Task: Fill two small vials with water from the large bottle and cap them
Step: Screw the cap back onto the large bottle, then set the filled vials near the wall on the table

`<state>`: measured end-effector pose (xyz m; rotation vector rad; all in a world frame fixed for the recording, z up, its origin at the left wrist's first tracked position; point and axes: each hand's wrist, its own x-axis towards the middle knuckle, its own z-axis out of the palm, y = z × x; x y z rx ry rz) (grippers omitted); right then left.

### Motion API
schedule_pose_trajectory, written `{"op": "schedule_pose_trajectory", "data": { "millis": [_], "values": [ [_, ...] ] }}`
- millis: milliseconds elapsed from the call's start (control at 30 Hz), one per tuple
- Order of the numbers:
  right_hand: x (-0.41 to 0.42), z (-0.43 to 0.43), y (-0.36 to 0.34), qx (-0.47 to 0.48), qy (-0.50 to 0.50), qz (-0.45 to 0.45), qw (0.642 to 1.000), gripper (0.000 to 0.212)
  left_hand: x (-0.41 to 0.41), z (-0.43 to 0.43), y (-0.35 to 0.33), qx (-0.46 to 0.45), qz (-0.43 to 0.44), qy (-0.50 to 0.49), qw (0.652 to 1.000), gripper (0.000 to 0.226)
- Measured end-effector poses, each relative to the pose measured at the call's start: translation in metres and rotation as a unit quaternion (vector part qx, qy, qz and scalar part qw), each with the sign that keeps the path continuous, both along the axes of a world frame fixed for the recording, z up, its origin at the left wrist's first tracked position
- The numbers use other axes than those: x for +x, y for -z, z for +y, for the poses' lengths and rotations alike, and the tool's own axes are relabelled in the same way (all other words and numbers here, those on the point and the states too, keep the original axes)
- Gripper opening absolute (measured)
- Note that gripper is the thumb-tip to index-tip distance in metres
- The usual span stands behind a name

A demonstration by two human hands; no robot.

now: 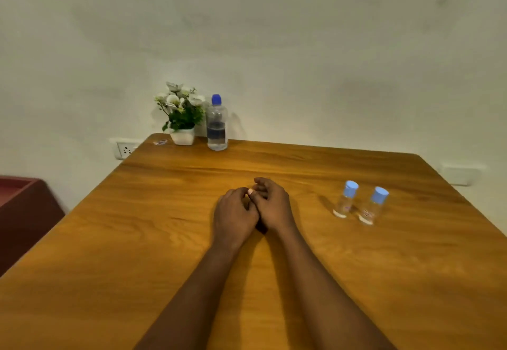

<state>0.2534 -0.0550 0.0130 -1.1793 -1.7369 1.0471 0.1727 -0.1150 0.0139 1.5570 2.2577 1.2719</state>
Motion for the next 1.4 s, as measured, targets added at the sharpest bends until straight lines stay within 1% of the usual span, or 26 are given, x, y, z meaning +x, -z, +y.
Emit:
{"op": "schedule_pose_trajectory", "data": {
  "millis": [167,267,333,400,433,500,567,700,800,867,1000,1033,1133,1233,1300,1400],
  "values": [
    [0.061,-0.046,0.001,-0.01,0.031,0.052,0.998,0.032,0.058,-0.032,-0.004,0.005,0.009,0.041,0.999,0.027],
    [0.104,-0.066,0.0,-0.001,0.068,0.077,0.995,0.022,0.093,-0.044,-0.007,0.018,0.02,0.079,0.996,0.026],
    [0.132,-0.073,0.0,0.014,0.128,0.085,0.988,0.012,0.117,-0.048,-0.008,0.023,0.022,0.107,0.994,0.028],
    [0.158,-0.076,-0.001,0.026,0.214,0.091,0.972,0.007,0.139,-0.048,-0.008,0.022,0.011,0.122,0.992,0.034],
    [0.169,-0.076,-0.001,0.034,0.255,0.09,0.962,0.008,0.149,-0.048,-0.008,0.02,0.004,0.126,0.992,0.035],
    [0.189,-0.071,-0.002,0.053,0.326,0.069,0.941,0.017,0.164,-0.045,-0.008,0.013,-0.012,0.132,0.991,0.037],
    [0.203,-0.062,-0.002,0.052,0.356,0.058,0.931,0.03,0.175,-0.042,-0.007,-0.001,-0.024,0.138,0.99,0.038],
    [0.209,-0.041,0.0,0.015,0.323,0.034,0.946,0.057,0.187,-0.035,-0.004,-0.024,-0.021,0.141,0.989,0.04],
    [0.206,-0.027,0.001,0.013,0.302,-0.005,0.953,0.067,0.193,-0.028,-0.003,-0.025,-0.008,0.141,0.99,0.04],
    [0.204,-0.019,0.002,0.014,0.294,-0.022,0.955,0.064,0.196,-0.024,-0.002,-0.026,-0.001,0.14,0.99,0.038],
    [0.206,-0.01,0.003,0.038,0.261,-0.035,0.964,0.031,0.205,-0.013,-0.001,-0.017,0.022,0.143,0.989,0.026],
    [0.208,-0.009,0.003,0.039,0.255,-0.032,0.966,0.027,0.208,-0.011,-0.001,-0.015,0.029,0.145,0.989,0.023],
    [0.221,-0.007,0.005,0.043,0.261,-0.016,0.964,0.027,0.218,-0.001,-0.002,-0.012,0.045,0.151,0.987,0.02],
    [0.244,0.002,0.005,0.048,0.305,-0.008,0.951,0.03,0.237,0.014,-0.003,-0.008,0.064,0.165,0.984,0.028],
    [0.262,0.012,0.004,0.052,0.328,-0.005,0.943,0.032,0.25,0.026,-0.003,-0.015,0.095,0.185,0.978,0.033],
    [0.287,0.035,0.003,0.057,0.348,-0.01,0.936,0.033,0.268,0.051,-0.001,-0.025,0.152,0.209,0.966,0.034]
  ]
}}
